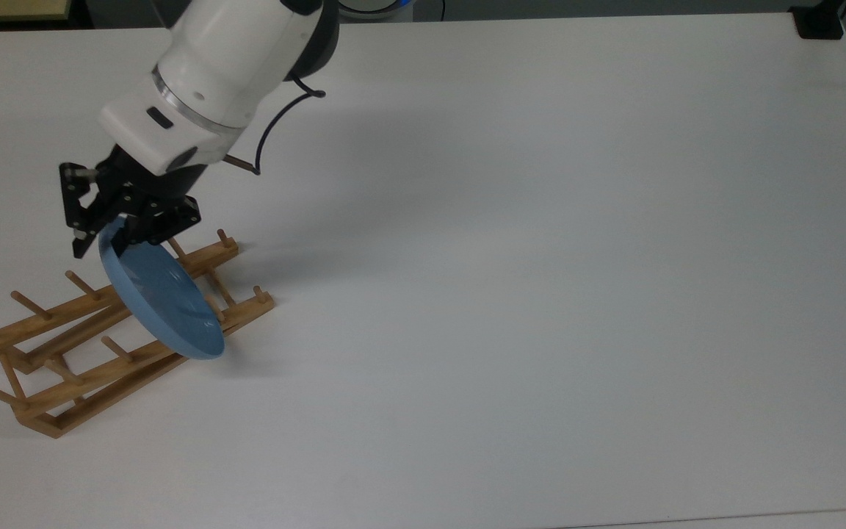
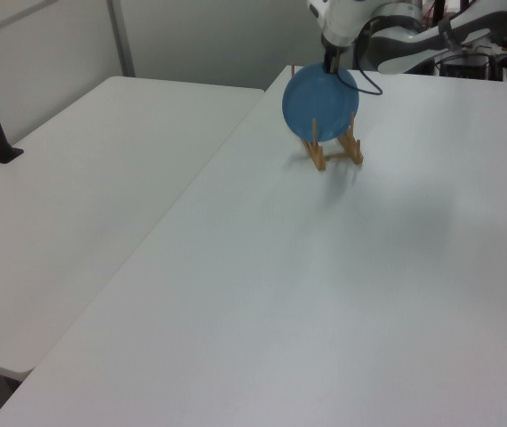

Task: Place plate in plate rack
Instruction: 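Lower the upright plate between the rack pegs, then open the gripper and raise it away from the plate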

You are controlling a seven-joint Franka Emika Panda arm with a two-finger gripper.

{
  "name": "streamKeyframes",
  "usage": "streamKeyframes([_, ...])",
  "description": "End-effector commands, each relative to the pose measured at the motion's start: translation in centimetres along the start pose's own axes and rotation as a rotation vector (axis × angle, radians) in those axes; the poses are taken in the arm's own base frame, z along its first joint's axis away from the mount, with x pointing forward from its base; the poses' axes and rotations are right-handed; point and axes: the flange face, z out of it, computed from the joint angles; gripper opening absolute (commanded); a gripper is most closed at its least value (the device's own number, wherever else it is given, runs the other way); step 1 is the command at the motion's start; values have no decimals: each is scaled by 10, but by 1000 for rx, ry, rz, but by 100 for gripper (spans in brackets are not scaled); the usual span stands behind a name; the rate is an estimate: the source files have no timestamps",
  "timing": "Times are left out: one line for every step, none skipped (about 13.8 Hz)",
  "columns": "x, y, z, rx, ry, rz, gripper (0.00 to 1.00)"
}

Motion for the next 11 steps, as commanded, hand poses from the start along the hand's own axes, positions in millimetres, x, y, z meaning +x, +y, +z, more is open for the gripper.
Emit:
streamKeyframes([0, -19, 6, 10, 2, 2, 52])
streamKeyframes([0, -22, 9, 13, 0, 1, 52])
streamKeyframes([0, -23, 10, 14, -2, 0, 52])
streamKeyframes([0, -22, 9, 17, -1, 5, 52])
streamKeyframes([-3, -23, 10, 19, -5, 8, 52])
streamKeyframes([-5, -22, 10, 22, -4, 20, 52])
streamKeyframes([-3, -20, 8, 24, 15, 36, 52])
streamKeyframes([-2, -18, 5, 23, 29, 54, 54])
streamKeyframes([-2, -17, 3, 23, 31, 77, 55])
streamKeyframes([-1, -12, -7, 37, 42, 119, 55])
streamKeyframes([-3, -12, -14, 67, 44, 145, 56])
